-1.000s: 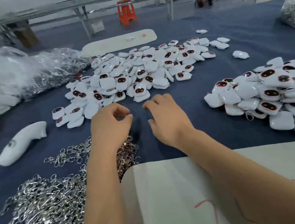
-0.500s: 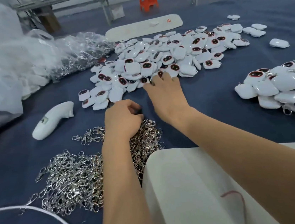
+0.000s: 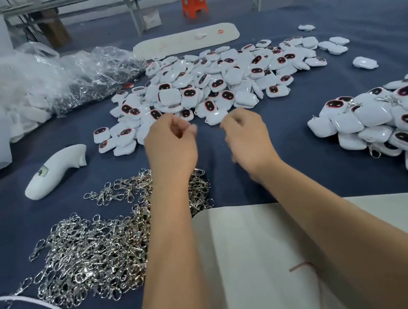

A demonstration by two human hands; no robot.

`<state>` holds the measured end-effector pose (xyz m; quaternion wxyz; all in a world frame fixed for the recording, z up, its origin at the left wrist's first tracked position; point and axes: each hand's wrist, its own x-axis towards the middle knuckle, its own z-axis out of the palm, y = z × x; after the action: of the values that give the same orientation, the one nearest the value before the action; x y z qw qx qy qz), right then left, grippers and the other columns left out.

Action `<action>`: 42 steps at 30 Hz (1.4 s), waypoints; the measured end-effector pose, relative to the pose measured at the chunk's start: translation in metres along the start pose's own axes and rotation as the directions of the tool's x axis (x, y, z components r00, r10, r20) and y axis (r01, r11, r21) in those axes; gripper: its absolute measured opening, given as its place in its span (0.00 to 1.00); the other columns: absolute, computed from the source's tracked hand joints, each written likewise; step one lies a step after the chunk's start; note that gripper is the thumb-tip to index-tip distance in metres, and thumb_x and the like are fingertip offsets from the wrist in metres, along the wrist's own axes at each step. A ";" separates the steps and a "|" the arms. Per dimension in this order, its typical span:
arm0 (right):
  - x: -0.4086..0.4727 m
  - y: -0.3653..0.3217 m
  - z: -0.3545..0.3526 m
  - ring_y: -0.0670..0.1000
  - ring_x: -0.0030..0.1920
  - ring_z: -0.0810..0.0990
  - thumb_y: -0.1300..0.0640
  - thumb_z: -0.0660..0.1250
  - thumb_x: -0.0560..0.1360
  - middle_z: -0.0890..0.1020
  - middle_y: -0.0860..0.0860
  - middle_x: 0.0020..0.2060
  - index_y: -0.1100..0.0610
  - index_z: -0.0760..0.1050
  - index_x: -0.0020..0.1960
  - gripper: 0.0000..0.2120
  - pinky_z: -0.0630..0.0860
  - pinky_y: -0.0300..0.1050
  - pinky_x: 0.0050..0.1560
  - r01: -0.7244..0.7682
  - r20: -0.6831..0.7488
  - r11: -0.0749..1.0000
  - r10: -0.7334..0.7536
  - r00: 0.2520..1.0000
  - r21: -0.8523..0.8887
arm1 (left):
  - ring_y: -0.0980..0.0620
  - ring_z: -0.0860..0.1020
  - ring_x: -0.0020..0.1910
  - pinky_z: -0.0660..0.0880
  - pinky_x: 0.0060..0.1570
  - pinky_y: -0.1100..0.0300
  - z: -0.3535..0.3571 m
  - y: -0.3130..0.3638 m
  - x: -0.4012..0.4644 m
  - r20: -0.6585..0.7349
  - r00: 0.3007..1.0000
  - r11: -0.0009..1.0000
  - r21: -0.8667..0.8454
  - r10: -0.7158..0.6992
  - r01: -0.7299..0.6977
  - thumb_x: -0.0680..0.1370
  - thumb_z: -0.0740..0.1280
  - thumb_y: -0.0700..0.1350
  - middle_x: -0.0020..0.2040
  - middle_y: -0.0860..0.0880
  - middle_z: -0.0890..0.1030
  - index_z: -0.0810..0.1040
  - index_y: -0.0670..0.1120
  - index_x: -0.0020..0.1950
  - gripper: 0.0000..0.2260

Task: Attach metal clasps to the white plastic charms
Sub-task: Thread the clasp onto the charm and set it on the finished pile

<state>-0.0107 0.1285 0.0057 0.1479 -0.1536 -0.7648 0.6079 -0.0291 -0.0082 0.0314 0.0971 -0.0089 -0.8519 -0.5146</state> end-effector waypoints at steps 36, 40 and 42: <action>-0.037 0.036 -0.104 0.38 0.46 0.84 0.64 0.75 0.76 0.86 0.39 0.41 0.53 0.87 0.47 0.07 0.74 0.28 0.52 0.247 -0.213 0.956 -0.277 0.937 -0.159 | 0.57 0.80 0.45 0.74 0.46 0.69 0.090 0.019 -0.052 0.251 0.883 0.918 -0.133 0.396 -0.373 0.76 0.73 0.43 0.43 0.56 0.82 0.81 0.53 0.43 0.06; -0.039 0.033 -0.104 0.38 0.48 0.84 0.65 0.74 0.77 0.87 0.40 0.42 0.53 0.87 0.48 0.08 0.74 0.28 0.53 0.259 -0.201 0.943 -0.301 0.932 -0.211 | 0.57 0.80 0.45 0.75 0.45 0.68 0.090 0.016 -0.052 0.257 0.868 0.905 -0.094 0.424 -0.414 0.76 0.72 0.39 0.43 0.56 0.82 0.81 0.54 0.44 0.09; -0.039 0.032 -0.103 0.41 0.48 0.84 0.65 0.73 0.77 0.87 0.42 0.43 0.53 0.87 0.48 0.08 0.76 0.31 0.54 0.270 -0.185 0.929 -0.320 0.929 -0.251 | 0.57 0.81 0.44 0.76 0.44 0.67 0.090 0.017 -0.052 0.240 0.871 0.904 -0.114 0.429 -0.413 0.75 0.72 0.40 0.42 0.56 0.82 0.81 0.55 0.43 0.08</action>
<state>0.0693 0.2103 -0.0045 0.3046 -0.1188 -0.8208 0.4684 0.0098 0.0832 -0.0035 0.0942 -0.2642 -0.8193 -0.5001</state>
